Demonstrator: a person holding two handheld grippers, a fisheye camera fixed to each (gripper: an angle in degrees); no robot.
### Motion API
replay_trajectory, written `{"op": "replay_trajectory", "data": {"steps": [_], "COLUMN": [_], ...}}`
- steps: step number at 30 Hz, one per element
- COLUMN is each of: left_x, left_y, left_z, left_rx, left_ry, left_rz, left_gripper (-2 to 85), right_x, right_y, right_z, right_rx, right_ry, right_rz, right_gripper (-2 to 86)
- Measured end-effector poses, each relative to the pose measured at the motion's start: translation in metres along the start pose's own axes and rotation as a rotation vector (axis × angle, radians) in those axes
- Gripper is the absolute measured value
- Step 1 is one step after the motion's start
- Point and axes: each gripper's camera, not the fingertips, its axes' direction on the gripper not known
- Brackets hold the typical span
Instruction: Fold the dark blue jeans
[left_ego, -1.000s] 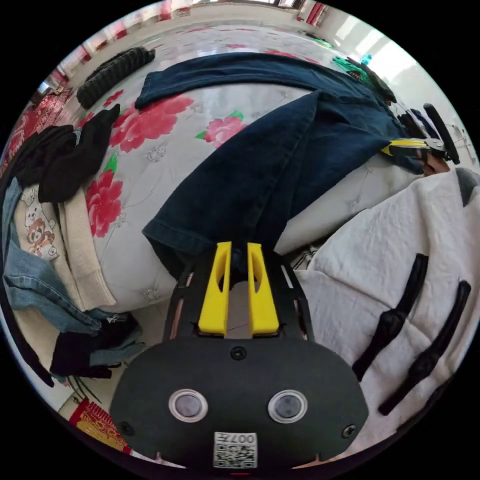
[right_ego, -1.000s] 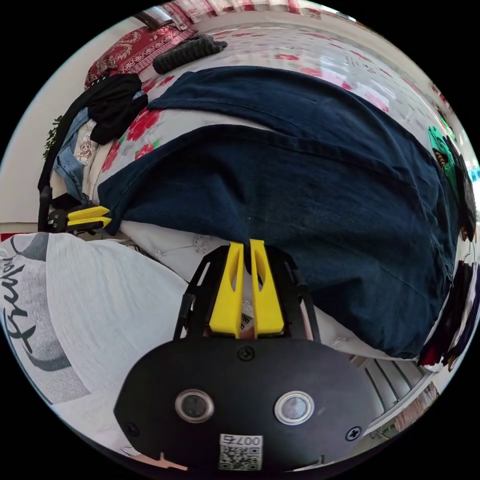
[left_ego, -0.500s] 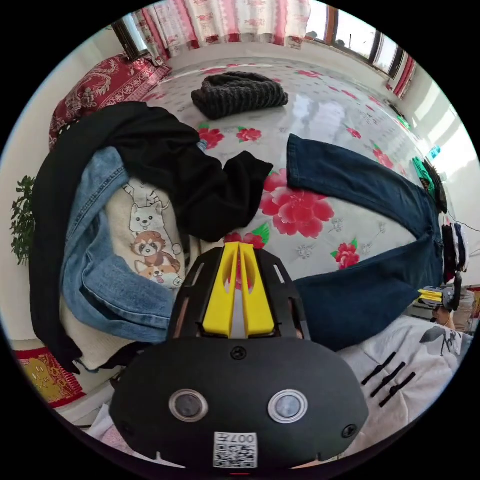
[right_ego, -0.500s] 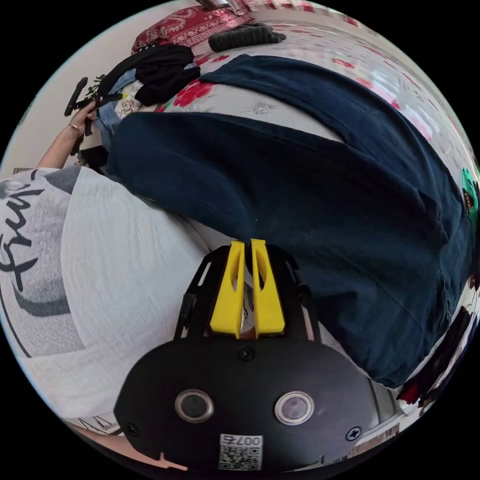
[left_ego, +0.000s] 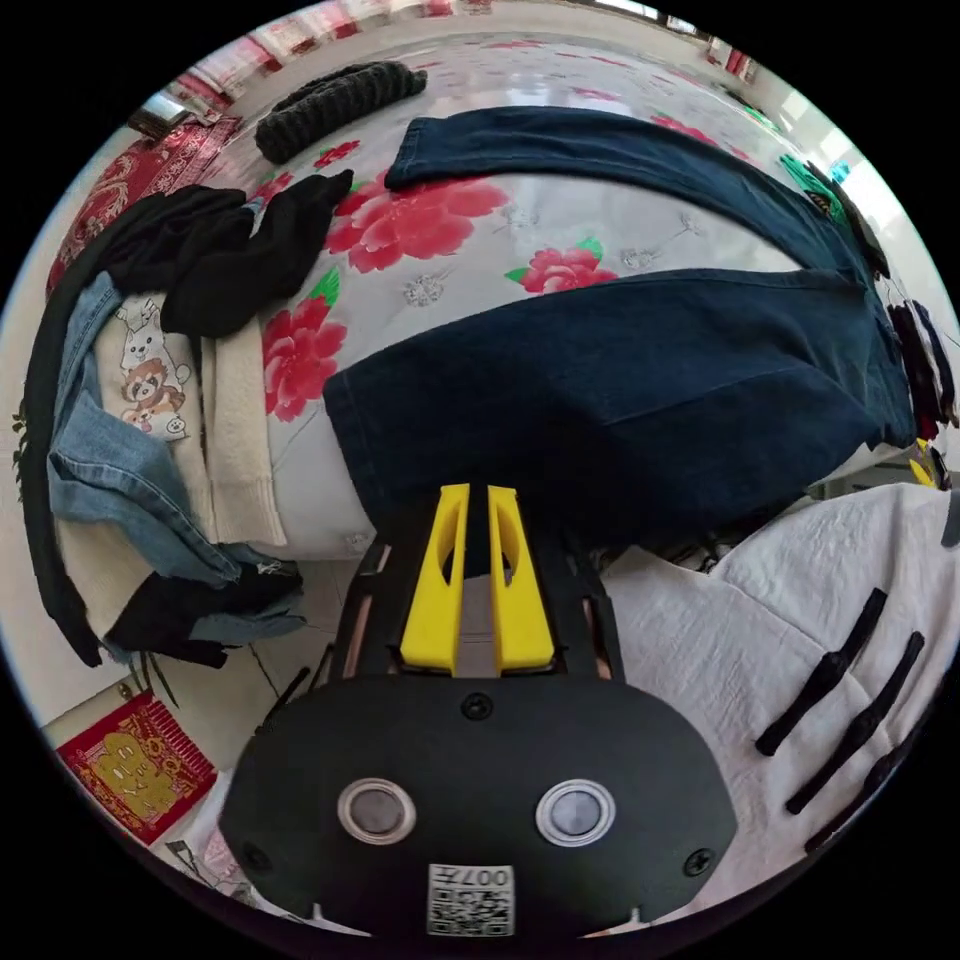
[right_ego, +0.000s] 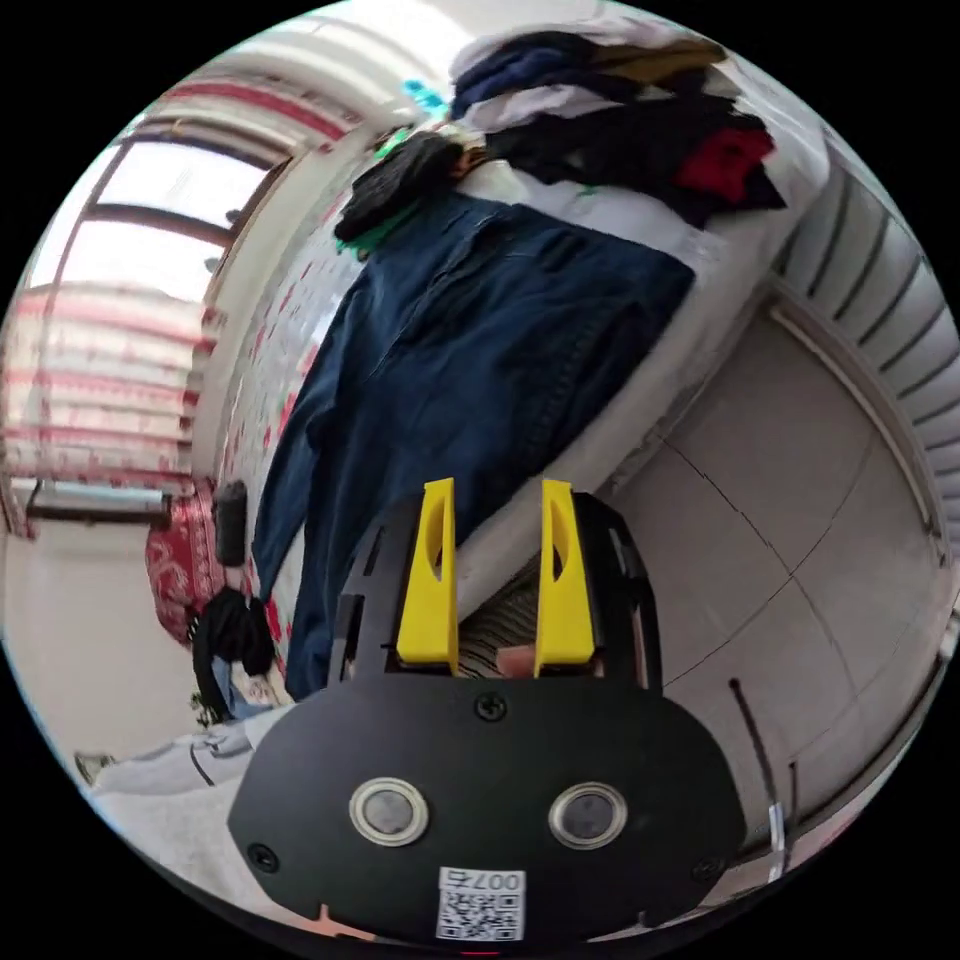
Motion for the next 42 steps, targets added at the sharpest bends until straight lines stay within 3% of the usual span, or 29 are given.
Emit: {"op": "replay_trajectory", "data": {"steps": [6, 10, 11, 12, 14, 17, 20, 22, 26, 31, 34, 39, 42], "left_x": [0.035, 0.039, 0.038, 0.034, 0.028, 0.016, 0.017, 0.026, 0.058, 0.080, 0.094, 0.122, 0.135], "left_y": [-0.042, -0.062, -0.068, -0.073, -0.074, -0.075, -0.079, -0.082, -0.092, -0.110, -0.125, -0.154, -0.164], "left_z": [0.025, 0.035, 0.040, 0.051, 0.073, 0.087, 0.067, 0.054, 0.047, 0.055, 0.057, 0.083, 0.092], "left_rx": [-0.139, -0.200, -0.233, -0.304, -0.405, -0.429, -0.291, -0.207, -0.131, -0.126, -0.091, -0.171, -0.172], "left_ry": [-0.097, -0.112, -0.194, -0.411, -0.502, -0.290, -0.169, -0.105, -0.045, -0.074, -0.107, -0.244, -0.333], "left_rz": [0.100, 0.174, 0.172, 0.144, 0.170, 0.049, -0.082, -0.112, -0.071, -0.047, 0.005, 0.048, 0.053], "left_gripper": [-0.8, -0.9, -1.0, -1.0, -1.0, -1.0, -1.0, -1.0, -1.0, -1.0, -1.0, -1.0, -1.0], "right_x": [0.042, 0.021, 0.016, 0.007, 0.000, 0.010, -0.005, -0.034, -0.103, -0.227, -0.285, -0.339, -0.359], "right_y": [-0.046, -0.072, -0.075, -0.079, -0.082, -0.090, -0.094, -0.091, -0.078, -0.028, 0.012, 0.065, 0.082], "right_z": [0.017, -0.007, -0.017, -0.031, -0.044, -0.028, -0.019, -0.026, -0.011, 0.082, 0.139, 0.209, 0.237], "right_rx": [-0.057, -0.059, -0.036, -0.037, -0.006, -0.078, -0.108, -0.031, -0.030, -0.319, -0.467, -0.664, -0.683], "right_ry": [-0.126, -0.067, -0.052, -0.035, 0.086, 0.188, 0.255, 0.367, 0.358, 0.204, 0.218, 0.246, 0.307], "right_rz": [0.170, 0.050, 0.008, -0.066, -0.127, -0.091, -0.133, -0.207, -0.459, -0.899, -1.122, -1.311, -1.343], "right_gripper": [5.2, 1.0, 0.7, 0.4, 0.2, 0.3, 0.7, 0.9, 0.7, 0.1, -0.1, -0.2, -0.2]}}
